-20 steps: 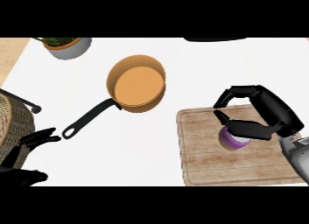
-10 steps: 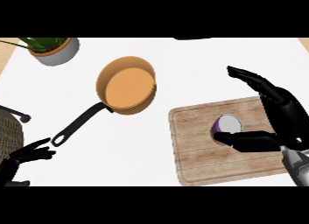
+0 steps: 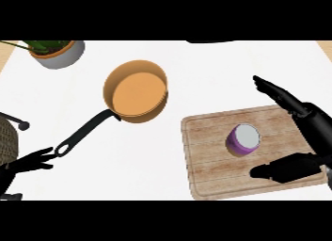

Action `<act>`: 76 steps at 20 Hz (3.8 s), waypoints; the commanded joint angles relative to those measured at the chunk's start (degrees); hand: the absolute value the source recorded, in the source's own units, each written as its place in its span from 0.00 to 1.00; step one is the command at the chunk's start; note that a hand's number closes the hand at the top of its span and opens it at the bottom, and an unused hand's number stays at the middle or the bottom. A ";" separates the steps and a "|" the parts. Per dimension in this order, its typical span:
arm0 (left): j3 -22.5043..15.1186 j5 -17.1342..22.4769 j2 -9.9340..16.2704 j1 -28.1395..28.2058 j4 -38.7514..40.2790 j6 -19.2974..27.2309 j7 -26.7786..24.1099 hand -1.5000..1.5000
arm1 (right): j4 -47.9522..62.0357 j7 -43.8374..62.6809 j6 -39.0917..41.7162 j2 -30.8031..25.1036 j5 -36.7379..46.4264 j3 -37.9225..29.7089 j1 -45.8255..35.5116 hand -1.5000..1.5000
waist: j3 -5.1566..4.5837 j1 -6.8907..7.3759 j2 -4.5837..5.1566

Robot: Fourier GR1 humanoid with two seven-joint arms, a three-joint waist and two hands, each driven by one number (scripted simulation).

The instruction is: Pick the can from the cutting board and place it in the pot

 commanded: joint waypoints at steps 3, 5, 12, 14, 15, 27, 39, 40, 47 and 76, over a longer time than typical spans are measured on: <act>-0.50 7.02 -4.60 -3.22 9.84 -2.85 5.05 0.50 | -0.34 9.60 2.57 -2.39 -3.67 0.38 0.39 0.00 | -3.30 0.83 1.06; -2.05 6.93 -4.59 -4.26 9.32 -1.41 4.51 0.50 | 0.18 12.84 3.88 -3.07 -3.52 2.30 -0.05 0.00 | -3.41 1.92 1.17; -5.93 7.94 -4.53 -4.44 10.47 1.54 7.78 0.50 | 1.40 17.07 10.82 -7.70 -1.45 7.59 0.50 0.00 | -3.34 3.36 1.39; -7.46 9.62 -4.52 -3.71 10.96 3.34 7.85 0.50 | 2.62 16.87 10.74 -7.27 -1.06 7.78 0.58 0.00 | -3.26 3.89 1.43; -8.07 9.78 -4.50 -3.48 10.30 2.85 8.26 0.50 | 2.96 16.43 10.37 -7.21 -0.49 7.86 1.24 0.00 | -3.08 3.79 1.23; -18.76 28.69 -4.84 -4.94 6.02 12.70 27.67 0.50 | 9.04 7.55 12.38 -5.49 -3.27 3.42 2.68 0.00 | -2.70 3.41 0.91; -31.45 35.31 -4.83 -4.90 1.40 24.79 37.09 0.50 | 19.48 0.62 18.89 5.51 -7.19 0.56 4.79 0.00 | -2.79 4.32 0.57; -26.69 35.55 -3.82 -6.21 3.96 20.60 35.54 0.50 | 21.46 0.87 21.21 5.04 -8.67 -1.42 4.03 0.00 | -2.80 4.34 0.63; -29.65 36.94 -3.38 -7.50 2.38 23.05 38.60 0.50 | 32.35 -5.15 24.49 12.86 -0.91 -1.53 2.18 0.00 | -2.80 4.43 0.62; -29.13 39.61 -0.57 -9.07 4.44 23.70 37.67 0.50 | 25.85 -17.31 6.39 20.25 8.25 -15.17 6.48 1.00 | -2.83 4.10 0.54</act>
